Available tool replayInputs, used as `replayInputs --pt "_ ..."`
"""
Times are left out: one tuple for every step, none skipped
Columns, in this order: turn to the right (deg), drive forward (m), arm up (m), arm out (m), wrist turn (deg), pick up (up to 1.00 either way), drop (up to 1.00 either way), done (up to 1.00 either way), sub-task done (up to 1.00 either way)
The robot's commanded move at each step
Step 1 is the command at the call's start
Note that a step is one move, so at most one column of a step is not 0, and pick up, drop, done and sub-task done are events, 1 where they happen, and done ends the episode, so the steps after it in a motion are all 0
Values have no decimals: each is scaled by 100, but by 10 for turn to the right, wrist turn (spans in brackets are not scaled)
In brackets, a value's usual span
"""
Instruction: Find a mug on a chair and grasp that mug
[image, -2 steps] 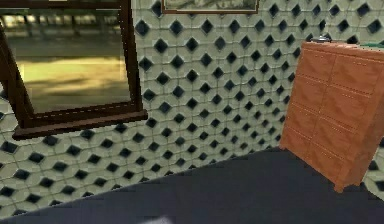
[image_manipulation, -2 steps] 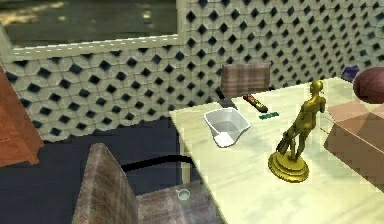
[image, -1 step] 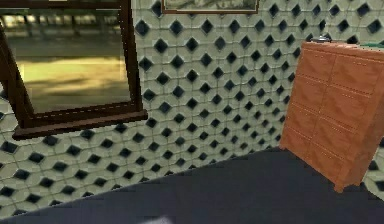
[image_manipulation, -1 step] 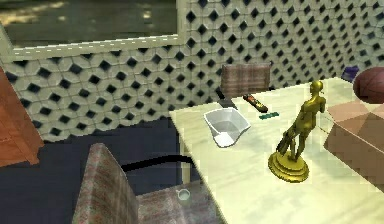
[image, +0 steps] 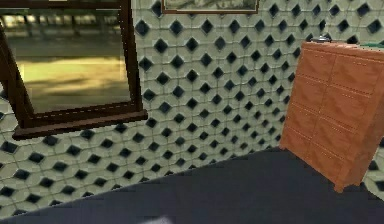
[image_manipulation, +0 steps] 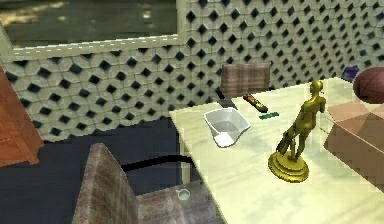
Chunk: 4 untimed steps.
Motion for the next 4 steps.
replayInputs --pt "0 0 0 32 0 0 0 0 0" --pt "0 0 0 0 450 0 0 0 0" --pt "0 0 0 0 450 0 0 0 0" --pt "0 0 0 0 450 0 0 0 0"
